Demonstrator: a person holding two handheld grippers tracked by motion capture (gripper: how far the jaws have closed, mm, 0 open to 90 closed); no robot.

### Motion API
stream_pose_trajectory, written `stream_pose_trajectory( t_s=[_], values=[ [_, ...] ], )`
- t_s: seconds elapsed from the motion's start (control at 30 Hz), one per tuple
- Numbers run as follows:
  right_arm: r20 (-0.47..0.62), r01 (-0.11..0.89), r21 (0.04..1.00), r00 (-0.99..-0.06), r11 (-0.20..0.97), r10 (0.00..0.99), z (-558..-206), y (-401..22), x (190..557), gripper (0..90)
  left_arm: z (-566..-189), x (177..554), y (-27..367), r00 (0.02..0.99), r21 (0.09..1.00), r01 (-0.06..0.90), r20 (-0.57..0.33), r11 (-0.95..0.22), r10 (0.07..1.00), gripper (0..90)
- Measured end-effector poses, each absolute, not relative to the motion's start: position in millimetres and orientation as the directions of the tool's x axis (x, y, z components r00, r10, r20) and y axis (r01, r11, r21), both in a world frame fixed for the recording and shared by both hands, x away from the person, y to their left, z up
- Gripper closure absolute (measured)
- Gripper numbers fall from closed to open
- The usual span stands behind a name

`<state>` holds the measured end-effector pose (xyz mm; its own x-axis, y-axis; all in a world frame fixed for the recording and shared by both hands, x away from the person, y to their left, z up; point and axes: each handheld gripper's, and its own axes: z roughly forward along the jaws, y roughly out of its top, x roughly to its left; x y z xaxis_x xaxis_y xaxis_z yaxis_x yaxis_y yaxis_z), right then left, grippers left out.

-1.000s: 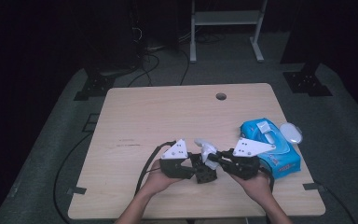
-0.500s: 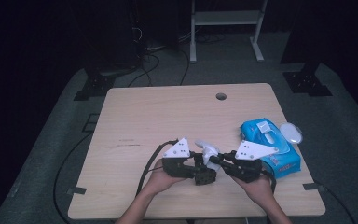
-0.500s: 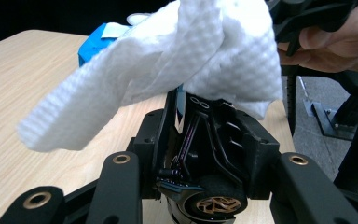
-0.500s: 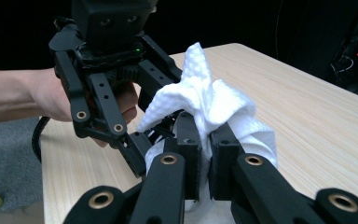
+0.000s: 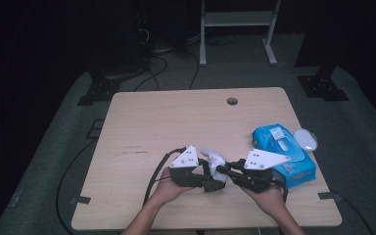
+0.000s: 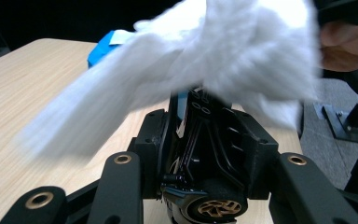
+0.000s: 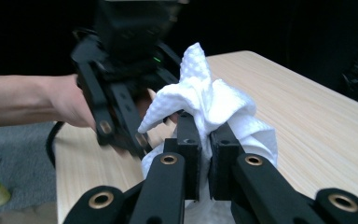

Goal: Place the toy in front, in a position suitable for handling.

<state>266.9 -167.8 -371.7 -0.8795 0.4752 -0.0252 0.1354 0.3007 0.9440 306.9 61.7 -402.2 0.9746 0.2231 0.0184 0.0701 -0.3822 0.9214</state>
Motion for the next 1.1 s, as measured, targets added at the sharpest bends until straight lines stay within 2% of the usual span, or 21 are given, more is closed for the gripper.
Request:
stream_pose_trajectory(
  t_s=[0.13, 0.33, 0.53, 0.67, 0.8, 0.93, 1.1],
  values=[
    [-0.094, 0.092, 0.922, -0.889, 0.375, 0.448, -372, -150, 267, 84.7, -404, 306, 62, 0.974, 0.925, 0.066, 0.021, -0.374, 0.226, 58.4],
    [-0.054, 0.130, 0.932, -0.872, 0.337, 0.486, -372, -176, 273, 84.8, -404, 305, 63, 0.974, 0.926, 0.058, 0.029, -0.373, 0.223, 58.3],
    [-0.051, 0.118, 0.917, -0.913, 0.382, 0.404, -369, -159, 272, 84.7, -401, 303, 56, 0.974, 0.918, 0.041, 0.050, -0.394, 0.220, 58.3],
    [-0.060, 0.118, 0.899, -0.921, 0.422, 0.385, -366, -150, 276, 84.8, -400, 303, 55, 0.974, 0.914, 0.037, 0.057, -0.404, 0.219, 58.2],
    [-0.052, 0.120, 0.915, -0.912, 0.385, 0.407, -365, -163, 276, 84.8, -401, 302, 58, 0.973, 0.916, 0.039, 0.056, -0.399, 0.224, 58.2],
    [-0.035, 0.153, 0.921, -0.883, 0.358, 0.467, -372, -184, 279, 84.8, -402, 303, 63, 0.973, 0.920, 0.044, 0.049, -0.389, 0.226, 58.2],
    [0.014, 0.197, 0.926, -0.870, 0.322, 0.493, -382, -195, 280, 84.7, -403, 303, 65, 0.973, 0.922, 0.049, 0.044, -0.385, 0.228, 58.2]
  ],
)
